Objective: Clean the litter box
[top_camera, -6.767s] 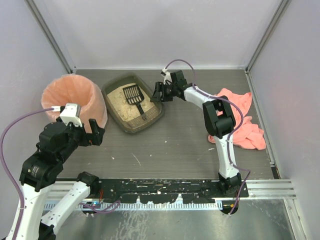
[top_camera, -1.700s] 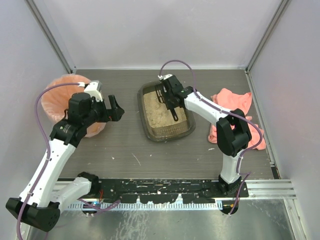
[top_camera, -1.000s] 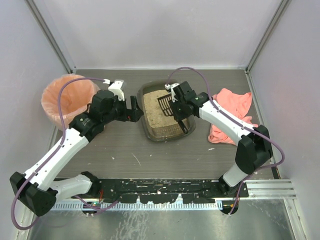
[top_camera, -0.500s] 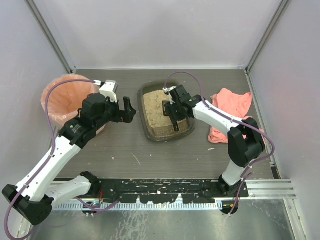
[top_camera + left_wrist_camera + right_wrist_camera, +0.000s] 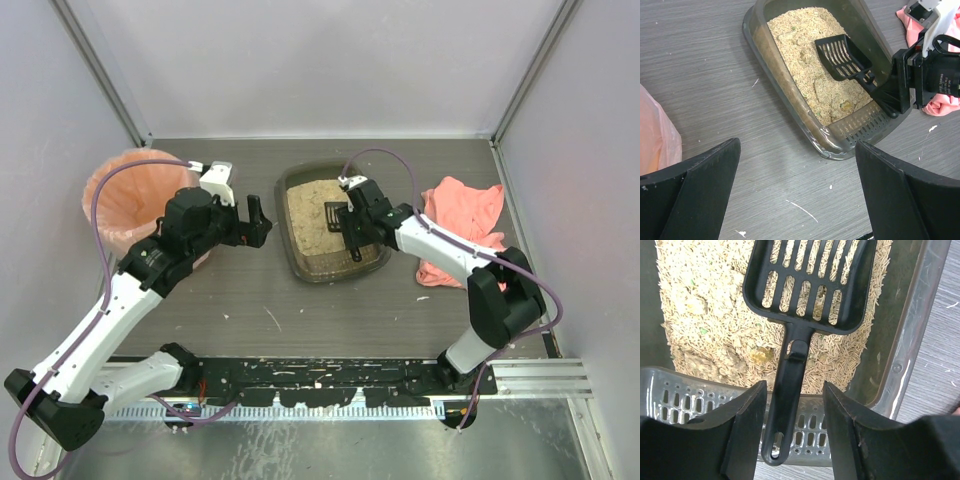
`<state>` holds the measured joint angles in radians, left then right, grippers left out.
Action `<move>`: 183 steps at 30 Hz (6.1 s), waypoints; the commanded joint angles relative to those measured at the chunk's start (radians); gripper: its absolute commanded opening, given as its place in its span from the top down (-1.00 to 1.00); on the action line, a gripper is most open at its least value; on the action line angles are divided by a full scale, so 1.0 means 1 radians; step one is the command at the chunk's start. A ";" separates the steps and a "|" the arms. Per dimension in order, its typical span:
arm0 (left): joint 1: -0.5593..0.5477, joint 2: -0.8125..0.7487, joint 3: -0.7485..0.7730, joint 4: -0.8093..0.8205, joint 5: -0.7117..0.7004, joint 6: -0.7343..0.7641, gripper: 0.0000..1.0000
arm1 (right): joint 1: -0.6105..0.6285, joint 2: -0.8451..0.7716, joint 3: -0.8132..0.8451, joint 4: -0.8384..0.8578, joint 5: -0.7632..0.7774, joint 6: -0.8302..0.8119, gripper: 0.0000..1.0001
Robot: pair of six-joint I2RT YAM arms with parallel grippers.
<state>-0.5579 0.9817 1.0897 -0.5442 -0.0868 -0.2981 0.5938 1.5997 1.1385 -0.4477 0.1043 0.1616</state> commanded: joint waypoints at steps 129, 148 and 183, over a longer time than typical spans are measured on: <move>-0.170 0.652 0.062 0.847 0.241 -0.217 1.00 | -0.053 -0.696 -0.302 0.289 0.227 0.774 -0.49; -0.210 0.597 -0.034 0.949 0.142 -0.270 1.00 | -0.054 -0.585 -0.383 0.451 0.313 0.898 -0.23; -0.231 0.633 -0.024 0.952 0.109 -0.273 1.00 | -0.053 -0.511 -0.395 0.536 0.224 0.918 0.42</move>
<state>-0.7837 1.6245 1.0424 0.3256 0.0376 -0.5835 0.5392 1.0939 0.7418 0.0391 0.3305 1.0725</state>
